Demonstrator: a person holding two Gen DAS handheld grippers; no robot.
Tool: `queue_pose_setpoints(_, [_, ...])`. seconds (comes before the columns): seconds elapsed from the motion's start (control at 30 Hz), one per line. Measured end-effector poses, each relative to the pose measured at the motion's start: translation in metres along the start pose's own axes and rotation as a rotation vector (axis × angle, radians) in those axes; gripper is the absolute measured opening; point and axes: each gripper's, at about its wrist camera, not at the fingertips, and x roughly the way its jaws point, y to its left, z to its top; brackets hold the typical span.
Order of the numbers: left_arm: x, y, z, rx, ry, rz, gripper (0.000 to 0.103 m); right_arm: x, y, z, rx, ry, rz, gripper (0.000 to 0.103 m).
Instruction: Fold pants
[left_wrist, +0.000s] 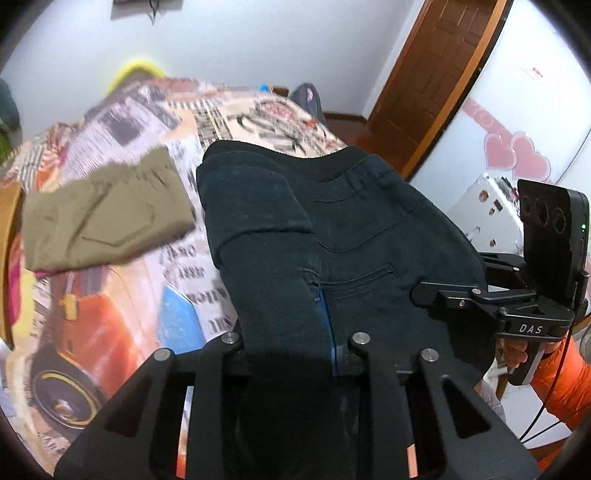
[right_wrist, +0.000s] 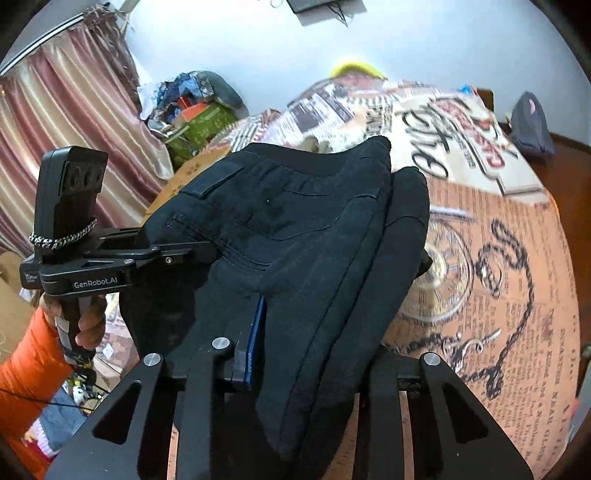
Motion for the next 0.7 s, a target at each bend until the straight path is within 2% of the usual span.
queue_pose_setpoints(0.33, [-0.067,0.033,0.030,-0.043,-0.161,0.060,0.024,-0.005,0.046,0.057,-0.142,-0.088,0.010,0.026])
queue_pose_setpoints(0.7, [-0.109,0.111,0.067,-0.080,-0.270,0.155,0.024,0.046,0.094,0.130,-0.257,-0.150,0.047,0.026])
